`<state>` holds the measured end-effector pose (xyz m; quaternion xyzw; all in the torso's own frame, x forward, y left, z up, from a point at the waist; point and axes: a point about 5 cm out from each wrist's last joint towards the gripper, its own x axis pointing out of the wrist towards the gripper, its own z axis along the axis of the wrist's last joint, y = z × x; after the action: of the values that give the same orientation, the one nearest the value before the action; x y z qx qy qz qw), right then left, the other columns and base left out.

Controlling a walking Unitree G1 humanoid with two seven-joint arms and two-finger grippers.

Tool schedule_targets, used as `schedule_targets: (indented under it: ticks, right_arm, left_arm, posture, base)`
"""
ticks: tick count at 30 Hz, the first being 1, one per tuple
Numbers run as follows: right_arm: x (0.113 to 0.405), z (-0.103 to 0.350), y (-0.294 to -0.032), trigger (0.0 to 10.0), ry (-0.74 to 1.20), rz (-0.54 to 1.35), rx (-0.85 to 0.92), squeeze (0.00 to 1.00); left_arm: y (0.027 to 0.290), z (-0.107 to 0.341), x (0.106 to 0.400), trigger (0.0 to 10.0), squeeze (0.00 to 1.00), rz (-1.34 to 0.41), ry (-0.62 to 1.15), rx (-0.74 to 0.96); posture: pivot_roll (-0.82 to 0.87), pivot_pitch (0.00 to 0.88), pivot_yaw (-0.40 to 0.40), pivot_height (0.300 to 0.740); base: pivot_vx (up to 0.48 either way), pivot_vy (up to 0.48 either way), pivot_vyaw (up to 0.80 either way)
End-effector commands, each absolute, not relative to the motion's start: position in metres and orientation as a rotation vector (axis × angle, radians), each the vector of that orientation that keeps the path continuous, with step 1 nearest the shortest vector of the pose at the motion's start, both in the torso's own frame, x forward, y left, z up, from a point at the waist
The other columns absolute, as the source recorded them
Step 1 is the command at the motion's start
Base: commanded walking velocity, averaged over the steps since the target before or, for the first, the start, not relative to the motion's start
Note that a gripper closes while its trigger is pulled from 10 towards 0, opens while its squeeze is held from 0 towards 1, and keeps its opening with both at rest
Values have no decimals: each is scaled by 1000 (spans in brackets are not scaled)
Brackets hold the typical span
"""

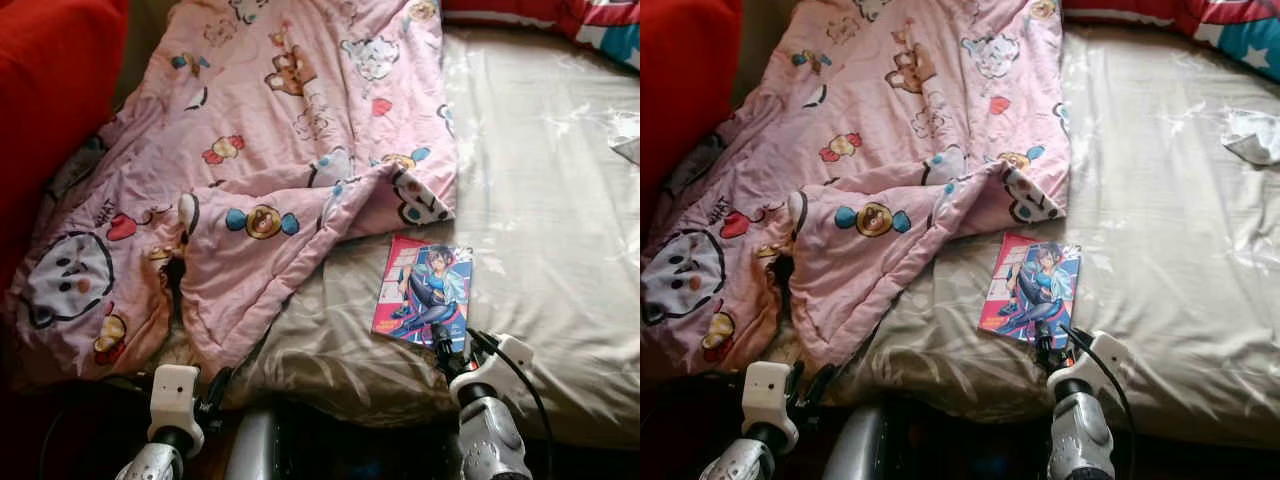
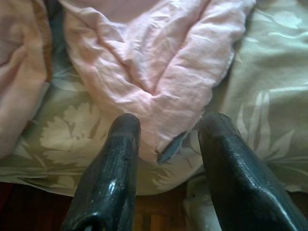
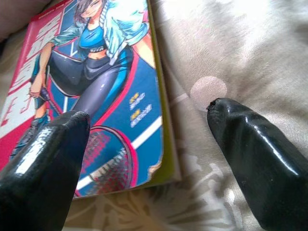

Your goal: Clean up the room

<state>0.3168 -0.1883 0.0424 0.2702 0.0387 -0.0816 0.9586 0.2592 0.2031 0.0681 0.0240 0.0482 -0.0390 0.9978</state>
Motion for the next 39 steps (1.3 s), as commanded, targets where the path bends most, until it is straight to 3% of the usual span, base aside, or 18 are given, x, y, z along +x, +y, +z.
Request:
schedule_targets:
  ticks: [1, 10, 17, 29, 39]
  right_arm:
    - [297, 18, -193, 10000, 156, -260, 584, 0]
    - [298, 43, -187, 10000, -33, -263, 550, 0]
    - [310, 71, -173, 10000, -148, -140, 573, 0]
    - [331, 63, -150, 10000, 17, -8, 630, 0]
    - [331, 61, -154, 10000, 6, -53, 660, 0]
  left_arm:
    - [208, 57, 253, 10000, 0, -64, 153, 55]
    - [208, 58, 258, 10000, 0, -65, 143, 55]
    - [208, 58, 259, 10000, 0, -65, 138, 53]
    - [210, 57, 258, 10000, 0, -59, 139, 59]
    - [213, 58, 257, 10000, 0, -51, 139, 65]
  posture:
    - [97, 348, 114, 586]
    - [92, 338, 115, 586]
    - [89, 334, 111, 586]
    - [108, 331, 109, 586]
    - [118, 328, 111, 586]
  base:
    - [0, 0, 0]
    - [0, 0, 0]
    - [0, 0, 0]
    - [0, 0, 0]
    - [0, 0, 0]
